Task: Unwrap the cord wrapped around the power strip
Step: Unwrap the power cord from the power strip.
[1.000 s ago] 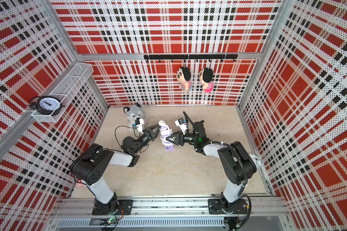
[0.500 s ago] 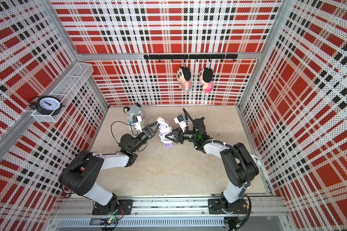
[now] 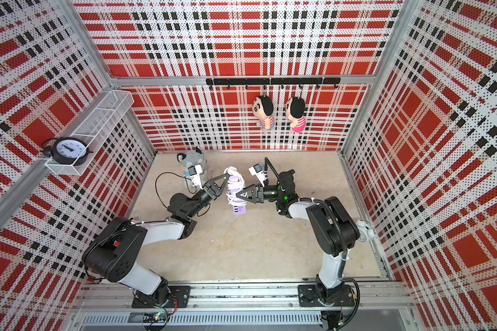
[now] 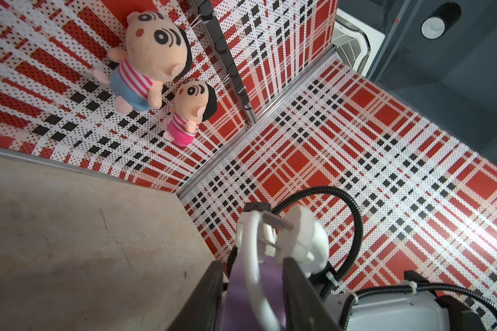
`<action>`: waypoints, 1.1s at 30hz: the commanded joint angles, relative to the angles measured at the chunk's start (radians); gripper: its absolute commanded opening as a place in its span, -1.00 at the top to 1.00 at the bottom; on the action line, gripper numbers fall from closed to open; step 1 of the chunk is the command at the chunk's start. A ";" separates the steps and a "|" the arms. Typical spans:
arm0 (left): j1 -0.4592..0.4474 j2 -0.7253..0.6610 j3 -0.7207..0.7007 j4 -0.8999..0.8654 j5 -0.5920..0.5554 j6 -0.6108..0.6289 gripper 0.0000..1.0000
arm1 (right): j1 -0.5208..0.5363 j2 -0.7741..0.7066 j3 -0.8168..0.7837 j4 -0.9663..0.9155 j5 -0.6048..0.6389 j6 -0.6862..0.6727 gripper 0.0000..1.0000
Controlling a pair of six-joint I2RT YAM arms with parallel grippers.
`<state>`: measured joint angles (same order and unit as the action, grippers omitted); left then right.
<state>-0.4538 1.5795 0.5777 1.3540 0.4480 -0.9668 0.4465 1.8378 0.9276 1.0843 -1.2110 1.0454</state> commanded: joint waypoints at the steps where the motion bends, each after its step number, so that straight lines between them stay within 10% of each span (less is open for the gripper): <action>1: -0.053 0.033 -0.027 -0.129 0.195 0.053 -0.25 | 0.012 -0.023 0.081 0.263 0.008 0.116 0.98; 8: -0.052 0.055 -0.015 -0.140 0.211 0.062 -0.55 | 0.011 -0.014 0.079 0.249 -0.007 0.111 0.98; 16: -0.028 0.079 -0.019 -0.045 0.202 -0.013 0.09 | 0.012 -0.029 0.067 0.116 -0.033 0.014 0.94; 25: -0.003 0.022 -0.042 0.042 0.248 -0.057 -0.77 | 0.010 -0.117 0.133 -0.627 0.007 -0.559 0.97; 33: 0.050 0.028 -0.067 0.197 0.295 -0.162 -0.49 | 0.007 -0.109 0.151 -0.690 -0.005 -0.593 1.00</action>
<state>-0.4210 1.6192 0.5278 1.3819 0.7021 -1.0653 0.4561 1.7573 1.0634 0.4454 -1.2209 0.5274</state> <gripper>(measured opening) 0.753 0.441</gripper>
